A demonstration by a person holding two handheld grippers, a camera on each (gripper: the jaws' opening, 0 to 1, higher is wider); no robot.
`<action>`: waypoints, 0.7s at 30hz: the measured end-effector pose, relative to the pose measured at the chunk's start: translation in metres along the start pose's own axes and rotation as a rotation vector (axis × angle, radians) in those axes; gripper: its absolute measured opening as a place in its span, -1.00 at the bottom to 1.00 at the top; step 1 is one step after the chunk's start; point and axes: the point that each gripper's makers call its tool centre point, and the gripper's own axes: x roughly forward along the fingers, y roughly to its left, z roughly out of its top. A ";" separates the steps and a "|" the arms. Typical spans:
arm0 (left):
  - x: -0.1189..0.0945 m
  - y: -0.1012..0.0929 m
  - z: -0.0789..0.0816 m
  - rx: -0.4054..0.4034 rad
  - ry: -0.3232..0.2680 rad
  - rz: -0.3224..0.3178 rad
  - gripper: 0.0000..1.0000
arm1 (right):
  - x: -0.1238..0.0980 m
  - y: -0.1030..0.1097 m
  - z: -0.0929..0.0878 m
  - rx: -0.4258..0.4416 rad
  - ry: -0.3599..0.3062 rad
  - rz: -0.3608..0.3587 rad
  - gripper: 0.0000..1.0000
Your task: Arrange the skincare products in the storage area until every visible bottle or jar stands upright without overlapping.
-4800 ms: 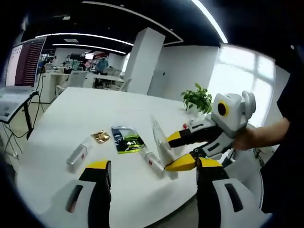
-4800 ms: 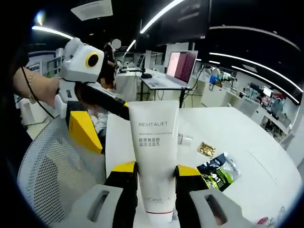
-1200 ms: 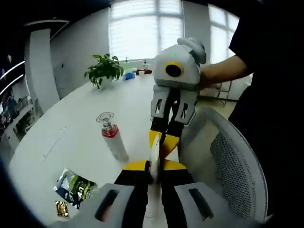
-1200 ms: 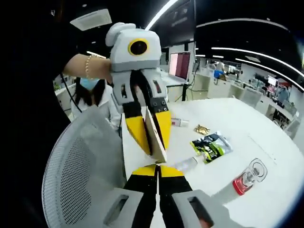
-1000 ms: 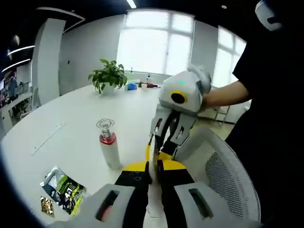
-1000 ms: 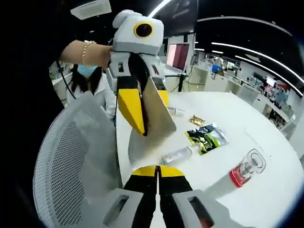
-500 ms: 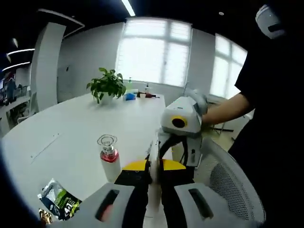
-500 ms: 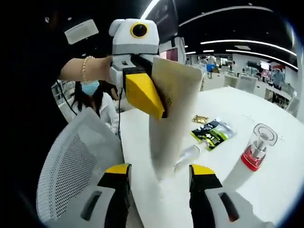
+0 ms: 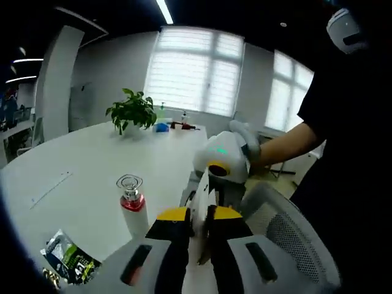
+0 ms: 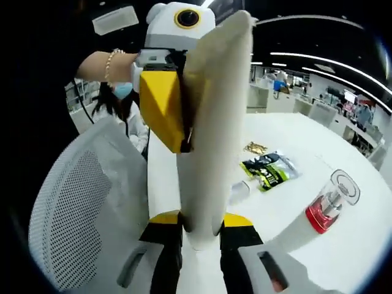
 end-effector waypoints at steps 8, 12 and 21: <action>0.002 0.009 -0.019 0.077 0.105 0.068 -0.88 | 0.028 -0.016 -0.019 -0.040 0.043 -0.022 -0.71; 0.001 0.021 -0.029 0.082 0.137 0.107 -0.88 | 0.037 -0.021 -0.024 -0.039 0.056 -0.022 -0.70; 0.002 0.035 -0.045 0.127 0.212 0.121 -0.88 | 0.045 -0.024 -0.033 -0.021 0.074 -0.018 -0.67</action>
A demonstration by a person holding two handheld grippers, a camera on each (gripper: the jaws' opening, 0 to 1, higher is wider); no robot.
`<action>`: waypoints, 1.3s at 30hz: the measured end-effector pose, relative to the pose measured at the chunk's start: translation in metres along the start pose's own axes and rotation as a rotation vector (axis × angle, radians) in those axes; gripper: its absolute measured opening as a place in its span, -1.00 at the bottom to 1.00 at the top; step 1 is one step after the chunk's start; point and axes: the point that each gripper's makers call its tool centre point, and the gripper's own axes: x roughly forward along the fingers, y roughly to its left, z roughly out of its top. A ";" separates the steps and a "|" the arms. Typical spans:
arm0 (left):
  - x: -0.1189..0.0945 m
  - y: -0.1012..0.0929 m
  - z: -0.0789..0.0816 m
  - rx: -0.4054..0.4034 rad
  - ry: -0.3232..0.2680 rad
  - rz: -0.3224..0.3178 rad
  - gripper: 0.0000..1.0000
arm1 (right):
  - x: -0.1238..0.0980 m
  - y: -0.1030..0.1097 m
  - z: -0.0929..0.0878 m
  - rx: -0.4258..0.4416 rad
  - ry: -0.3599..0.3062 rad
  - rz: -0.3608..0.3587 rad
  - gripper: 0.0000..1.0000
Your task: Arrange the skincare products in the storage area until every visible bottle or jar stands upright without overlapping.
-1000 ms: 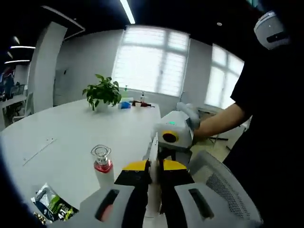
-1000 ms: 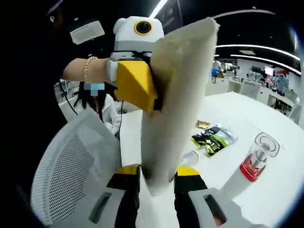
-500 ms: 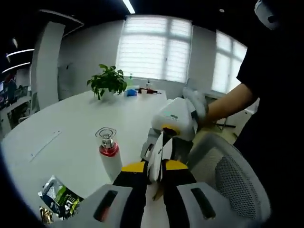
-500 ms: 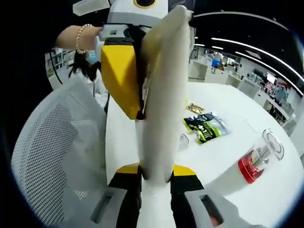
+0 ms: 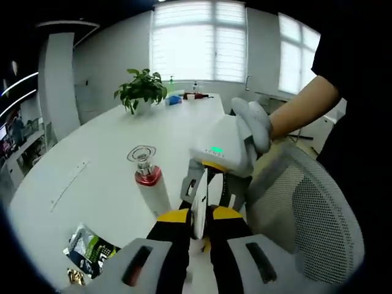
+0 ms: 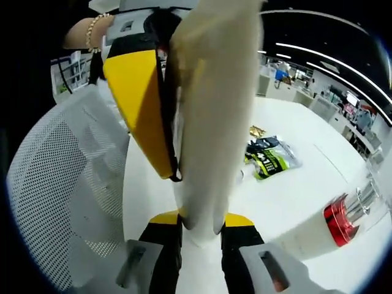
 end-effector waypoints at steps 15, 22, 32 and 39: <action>0.006 0.031 0.005 0.047 0.014 0.034 -0.92 | -0.003 -0.019 -0.034 0.111 0.040 -0.117 -0.72; 0.011 0.048 0.010 0.073 0.001 0.059 -0.92 | -0.009 -0.007 -0.042 0.177 0.021 -0.122 -0.80; 0.022 0.071 0.018 0.123 0.010 0.068 -0.92 | -0.003 -0.006 -0.035 0.200 -0.002 -0.130 -0.79; 0.025 0.076 0.020 0.137 0.006 0.064 -0.92 | -0.005 -0.007 -0.039 0.214 -0.003 -0.134 -0.81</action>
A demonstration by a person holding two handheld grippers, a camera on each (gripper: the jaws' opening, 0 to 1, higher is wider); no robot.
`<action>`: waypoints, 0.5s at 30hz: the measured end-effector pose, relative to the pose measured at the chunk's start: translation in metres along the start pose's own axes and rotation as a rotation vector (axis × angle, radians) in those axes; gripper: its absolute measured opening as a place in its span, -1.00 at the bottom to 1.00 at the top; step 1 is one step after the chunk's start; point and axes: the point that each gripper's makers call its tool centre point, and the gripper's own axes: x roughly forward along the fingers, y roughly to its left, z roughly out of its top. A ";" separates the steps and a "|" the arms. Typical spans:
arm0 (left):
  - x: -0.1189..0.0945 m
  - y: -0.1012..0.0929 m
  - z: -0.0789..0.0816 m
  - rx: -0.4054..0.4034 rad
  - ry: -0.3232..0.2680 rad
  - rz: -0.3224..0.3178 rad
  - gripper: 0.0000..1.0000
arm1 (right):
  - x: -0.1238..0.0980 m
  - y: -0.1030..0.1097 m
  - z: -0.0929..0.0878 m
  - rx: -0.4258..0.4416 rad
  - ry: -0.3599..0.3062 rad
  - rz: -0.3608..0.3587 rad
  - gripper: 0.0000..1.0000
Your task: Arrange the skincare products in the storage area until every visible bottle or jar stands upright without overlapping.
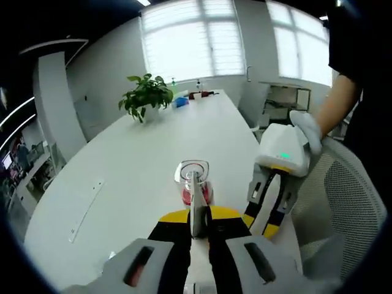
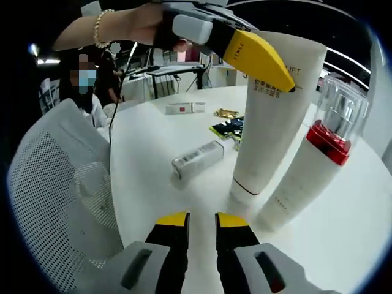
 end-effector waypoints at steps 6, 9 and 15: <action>-0.003 0.003 -0.002 0.000 -0.018 -0.010 -0.91 | 0.001 -0.003 -0.002 0.013 0.001 -0.007 -0.79; -0.003 0.006 -0.002 0.009 -0.030 -0.001 -0.91 | 0.004 0.000 -0.005 0.005 0.014 0.005 -0.79; 0.000 0.008 0.002 0.024 -0.043 -0.002 -0.91 | 0.005 0.004 -0.005 0.004 0.013 0.016 -0.78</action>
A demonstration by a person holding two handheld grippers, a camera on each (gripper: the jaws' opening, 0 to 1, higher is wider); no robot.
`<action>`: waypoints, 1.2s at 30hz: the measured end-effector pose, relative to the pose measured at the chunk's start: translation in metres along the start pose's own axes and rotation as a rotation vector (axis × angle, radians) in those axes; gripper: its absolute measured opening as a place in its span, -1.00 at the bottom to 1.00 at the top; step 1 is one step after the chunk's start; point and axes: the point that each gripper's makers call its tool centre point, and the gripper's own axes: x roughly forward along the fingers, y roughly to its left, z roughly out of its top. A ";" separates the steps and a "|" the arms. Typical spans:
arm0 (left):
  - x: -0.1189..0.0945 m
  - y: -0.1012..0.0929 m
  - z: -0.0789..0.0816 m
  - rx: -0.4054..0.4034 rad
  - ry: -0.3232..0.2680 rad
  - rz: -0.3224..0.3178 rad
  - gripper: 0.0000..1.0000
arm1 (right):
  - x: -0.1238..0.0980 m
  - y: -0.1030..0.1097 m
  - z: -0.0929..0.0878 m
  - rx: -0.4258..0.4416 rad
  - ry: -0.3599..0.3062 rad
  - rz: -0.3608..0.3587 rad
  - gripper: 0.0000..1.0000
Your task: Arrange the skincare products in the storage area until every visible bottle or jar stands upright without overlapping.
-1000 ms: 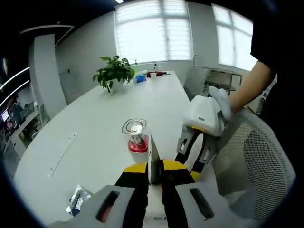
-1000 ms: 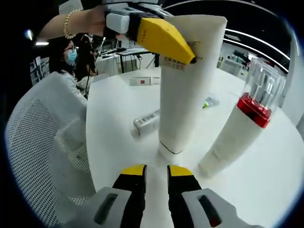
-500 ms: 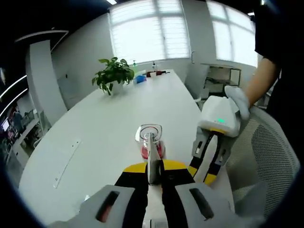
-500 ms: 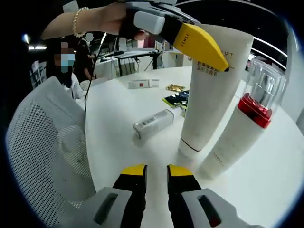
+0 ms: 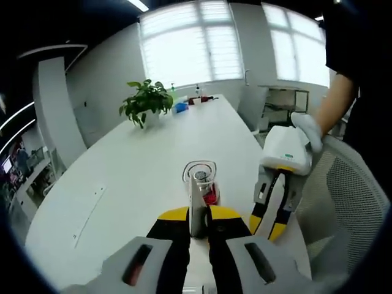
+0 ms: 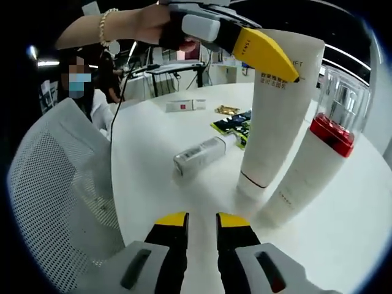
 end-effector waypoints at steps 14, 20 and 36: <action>0.001 -0.003 -0.003 -0.028 0.014 -0.022 -0.85 | 0.001 0.001 -0.004 0.005 0.008 0.008 -0.76; -0.001 -0.001 -0.006 -0.043 0.019 0.004 -0.75 | 0.000 0.002 -0.004 0.001 0.011 0.011 -0.75; -0.040 -0.010 -0.033 -0.257 0.023 0.130 -0.05 | -0.020 -0.002 0.013 0.034 -0.065 -0.004 -0.21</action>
